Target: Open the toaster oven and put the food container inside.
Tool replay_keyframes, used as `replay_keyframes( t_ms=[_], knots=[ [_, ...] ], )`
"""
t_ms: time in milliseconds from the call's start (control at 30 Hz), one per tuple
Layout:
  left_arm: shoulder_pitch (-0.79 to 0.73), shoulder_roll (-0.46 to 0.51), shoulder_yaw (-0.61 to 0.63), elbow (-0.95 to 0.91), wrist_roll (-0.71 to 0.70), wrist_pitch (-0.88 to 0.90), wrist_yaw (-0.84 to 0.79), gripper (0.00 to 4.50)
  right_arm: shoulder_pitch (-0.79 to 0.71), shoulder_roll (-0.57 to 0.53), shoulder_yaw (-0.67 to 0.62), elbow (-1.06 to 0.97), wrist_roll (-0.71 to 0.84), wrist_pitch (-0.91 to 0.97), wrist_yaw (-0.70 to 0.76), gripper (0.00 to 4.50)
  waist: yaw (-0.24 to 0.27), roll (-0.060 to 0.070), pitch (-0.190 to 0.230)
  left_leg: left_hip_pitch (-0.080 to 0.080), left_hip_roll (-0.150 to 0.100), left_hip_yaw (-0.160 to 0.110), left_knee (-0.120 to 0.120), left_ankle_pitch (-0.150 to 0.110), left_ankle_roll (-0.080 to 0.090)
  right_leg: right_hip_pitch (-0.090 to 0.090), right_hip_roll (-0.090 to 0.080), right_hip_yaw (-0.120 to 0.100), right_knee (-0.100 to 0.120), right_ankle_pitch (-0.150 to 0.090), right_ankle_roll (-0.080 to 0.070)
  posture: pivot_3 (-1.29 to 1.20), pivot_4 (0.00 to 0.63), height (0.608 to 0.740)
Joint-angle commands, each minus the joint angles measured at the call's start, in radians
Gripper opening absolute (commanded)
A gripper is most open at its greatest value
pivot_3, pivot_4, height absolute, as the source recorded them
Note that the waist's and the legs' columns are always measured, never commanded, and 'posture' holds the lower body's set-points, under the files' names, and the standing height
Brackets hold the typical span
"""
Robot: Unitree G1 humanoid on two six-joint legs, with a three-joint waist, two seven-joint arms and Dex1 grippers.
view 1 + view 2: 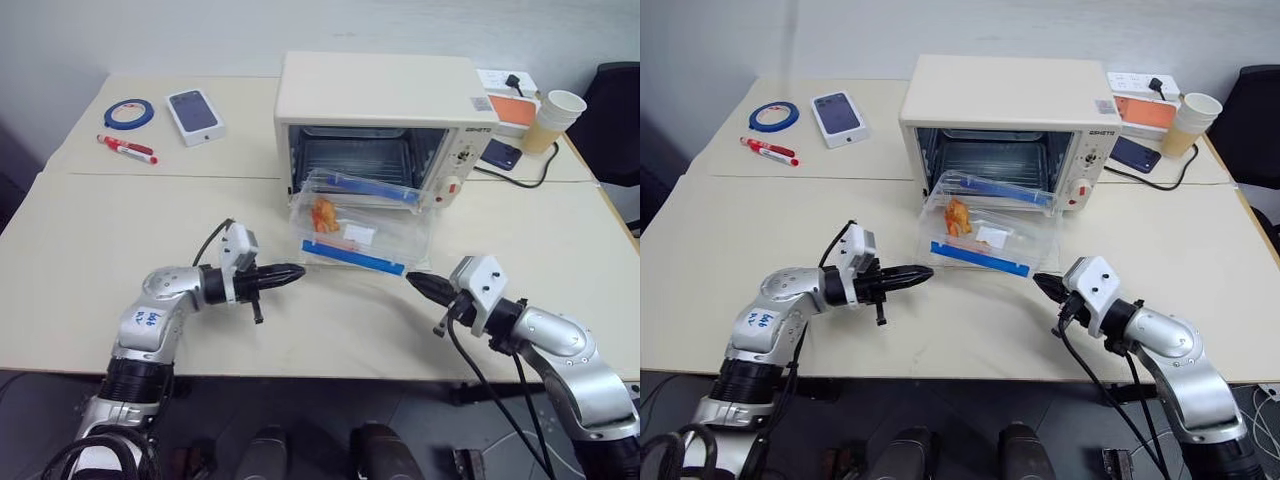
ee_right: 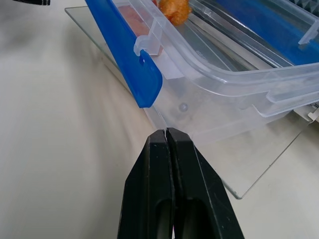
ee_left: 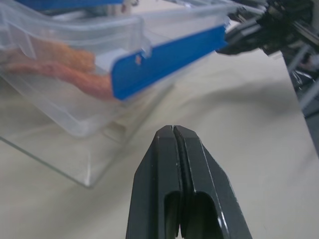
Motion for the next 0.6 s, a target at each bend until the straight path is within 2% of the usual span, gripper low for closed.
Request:
replay_keyframes(
  t_ms=[33, 300, 600],
  knots=[
    [-0.047, -0.041, -0.002, 0.000, 0.015, 0.006, 0.078, 0.00, -0.068, 0.020, -0.016, 0.031, -0.001, 0.002, -0.019, 0.03, 0.000, 0.000, 0.000, 0.000, 0.000, 0.000, 0.000, 0.000, 0.000, 0.000, 0.000, 0.000, 0.001, 0.000, 0.000, 0.00, 0.150, 0.740],
    [-0.129, -0.116, 0.018, 0.061, 0.029, 0.009, 0.192, 0.00, -0.240, 0.075, 0.020, 0.201, -0.048, -0.033, -0.024, 0.03, -0.003, 0.000, 0.000, 0.001, 0.000, 0.001, 0.000, 0.000, 0.000, -0.001, 0.000, -0.002, 0.001, 0.000, 0.000, 0.00, 0.150, 0.740],
    [-0.251, -0.171, 0.033, 0.257, 0.084, -0.088, 0.281, 0.00, -0.433, 0.136, 0.030, 0.445, -0.117, -0.135, -0.034, 0.03, -0.005, 0.000, 0.000, 0.001, 0.000, 0.002, 0.000, 0.000, 0.000, -0.001, 0.000, -0.002, 0.001, 0.000, 0.000, 0.00, 0.150, 0.740]
  ],
)
